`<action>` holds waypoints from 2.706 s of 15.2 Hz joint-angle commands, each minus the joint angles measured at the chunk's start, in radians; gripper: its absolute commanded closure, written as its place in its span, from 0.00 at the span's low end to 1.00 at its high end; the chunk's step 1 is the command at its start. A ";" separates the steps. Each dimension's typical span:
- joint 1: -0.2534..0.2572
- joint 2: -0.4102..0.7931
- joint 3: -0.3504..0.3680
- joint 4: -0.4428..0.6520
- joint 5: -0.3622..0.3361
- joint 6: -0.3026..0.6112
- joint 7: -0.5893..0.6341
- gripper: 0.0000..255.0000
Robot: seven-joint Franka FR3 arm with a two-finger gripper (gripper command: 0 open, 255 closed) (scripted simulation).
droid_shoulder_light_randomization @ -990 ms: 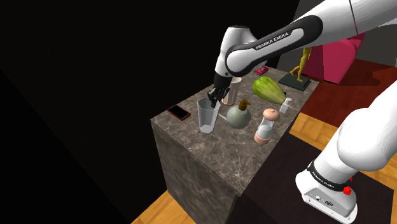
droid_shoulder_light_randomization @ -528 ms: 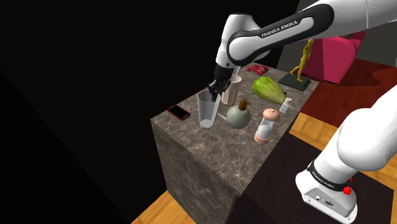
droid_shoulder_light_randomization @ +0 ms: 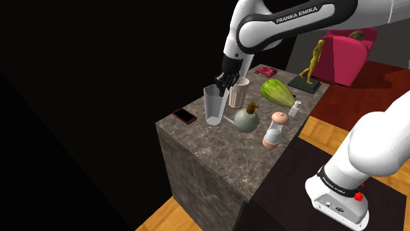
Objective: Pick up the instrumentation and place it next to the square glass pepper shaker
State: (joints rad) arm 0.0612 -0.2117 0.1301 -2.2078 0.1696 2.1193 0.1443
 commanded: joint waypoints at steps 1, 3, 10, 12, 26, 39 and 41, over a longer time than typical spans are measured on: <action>-0.001 -0.010 -0.001 0.016 -0.001 -0.026 0.002 1.00; -0.001 -0.015 -0.002 0.038 -0.003 -0.053 0.005 1.00; -0.004 -0.029 -0.006 0.118 -0.009 -0.146 0.016 1.00; -0.004 -0.031 -0.007 0.143 -0.010 -0.173 0.019 1.00; -0.007 -0.019 -0.012 0.343 -0.020 -0.360 0.041 1.00; -0.109 -0.153 -0.205 0.234 -0.045 -0.424 -0.239 1.00; -0.126 -0.161 -0.239 0.230 -0.054 -0.434 -0.286 1.00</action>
State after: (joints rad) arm -0.0562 -0.3658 -0.0923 -1.9753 0.1202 1.6918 -0.1181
